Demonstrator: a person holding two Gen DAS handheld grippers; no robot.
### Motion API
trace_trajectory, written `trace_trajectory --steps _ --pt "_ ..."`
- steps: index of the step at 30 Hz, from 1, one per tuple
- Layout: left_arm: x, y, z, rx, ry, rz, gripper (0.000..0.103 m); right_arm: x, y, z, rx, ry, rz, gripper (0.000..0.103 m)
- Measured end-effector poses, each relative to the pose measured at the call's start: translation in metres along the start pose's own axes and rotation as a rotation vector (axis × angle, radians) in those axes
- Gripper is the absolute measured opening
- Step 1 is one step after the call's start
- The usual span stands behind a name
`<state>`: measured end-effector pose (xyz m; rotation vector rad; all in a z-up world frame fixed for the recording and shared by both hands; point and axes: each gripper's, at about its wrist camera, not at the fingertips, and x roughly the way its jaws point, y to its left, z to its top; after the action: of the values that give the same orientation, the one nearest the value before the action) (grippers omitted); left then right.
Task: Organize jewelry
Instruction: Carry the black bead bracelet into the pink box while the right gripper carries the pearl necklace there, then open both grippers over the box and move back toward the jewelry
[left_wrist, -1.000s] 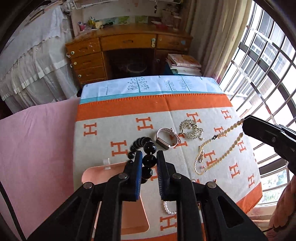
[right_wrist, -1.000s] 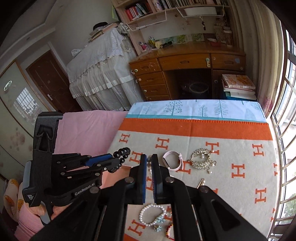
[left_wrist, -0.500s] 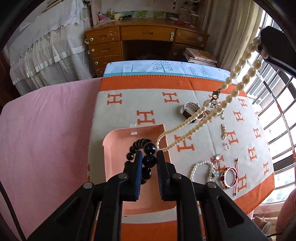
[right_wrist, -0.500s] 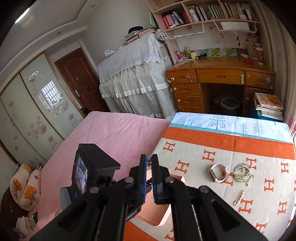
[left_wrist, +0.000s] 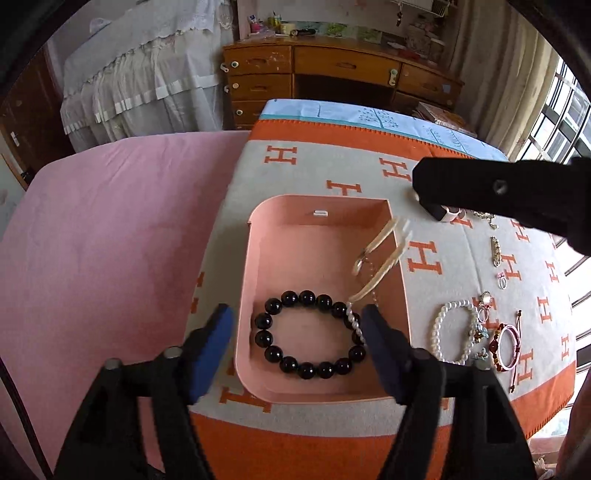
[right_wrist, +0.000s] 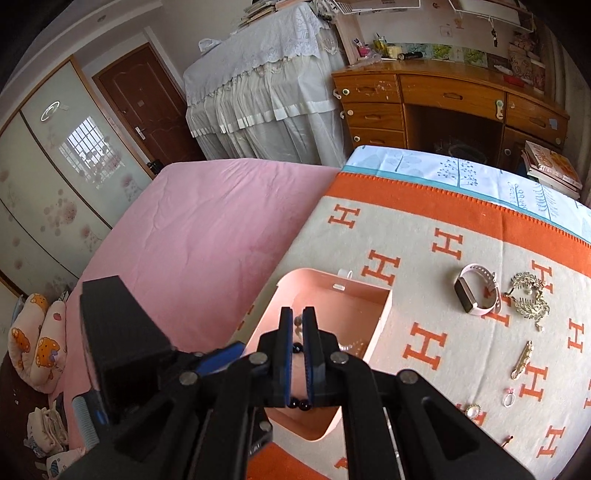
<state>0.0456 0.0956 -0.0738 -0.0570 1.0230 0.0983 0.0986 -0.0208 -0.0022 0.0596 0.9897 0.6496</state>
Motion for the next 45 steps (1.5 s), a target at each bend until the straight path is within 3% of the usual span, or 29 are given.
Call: trace_trajectory --steps 3,10,14,19,22,26,28,30,35,38,40,42,45 --pt "-0.012 -0.004 -0.003 0.009 -0.063 0.056 0.077 0.003 -0.001 -0.002 -0.004 0.0 -0.009 0.006" --pt "-0.038 -0.008 -0.004 0.007 -0.188 0.079 0.077 -0.009 -0.011 -0.014 0.018 -0.058 -0.013 0.007" --pt "-0.046 -0.01 -0.003 -0.018 -0.21 0.052 0.077 -0.026 -0.018 -0.023 0.019 -0.134 -0.038 0.007" --pt "-0.068 -0.02 -0.008 -0.012 -0.318 0.013 0.077 -0.062 -0.025 -0.037 -0.021 -0.277 -0.066 0.007" --pt "-0.078 -0.029 -0.009 -0.003 -0.345 -0.031 0.077 -0.078 -0.035 -0.043 0.0 -0.269 -0.078 0.007" --pt "-0.087 -0.047 -0.011 0.029 -0.344 -0.084 0.077 -0.102 -0.058 -0.055 0.094 -0.273 -0.066 0.011" --pt "-0.089 -0.058 -0.013 0.054 -0.343 -0.102 0.077 -0.115 -0.066 -0.063 0.112 -0.303 -0.105 0.025" --pt "-0.088 -0.07 -0.016 0.089 -0.332 -0.122 0.079 -0.127 -0.071 -0.073 0.114 -0.343 -0.16 0.033" --pt "-0.072 -0.096 -0.023 0.145 -0.261 -0.203 0.082 -0.142 -0.082 -0.095 0.111 -0.363 -0.229 0.036" --pt "-0.054 -0.112 -0.031 0.199 -0.208 -0.204 0.082 -0.139 -0.094 -0.108 0.113 -0.347 -0.255 0.037" --pt "-0.042 -0.122 -0.038 0.237 -0.183 -0.187 0.08 -0.133 -0.102 -0.118 0.106 -0.322 -0.275 0.037" --pt "-0.032 -0.13 -0.045 0.272 -0.152 -0.194 0.068 -0.122 -0.109 -0.129 0.091 -0.282 -0.288 0.037" --pt "-0.019 -0.14 -0.054 0.315 -0.117 -0.206 0.06 -0.101 -0.119 -0.146 0.069 -0.211 -0.311 0.037"
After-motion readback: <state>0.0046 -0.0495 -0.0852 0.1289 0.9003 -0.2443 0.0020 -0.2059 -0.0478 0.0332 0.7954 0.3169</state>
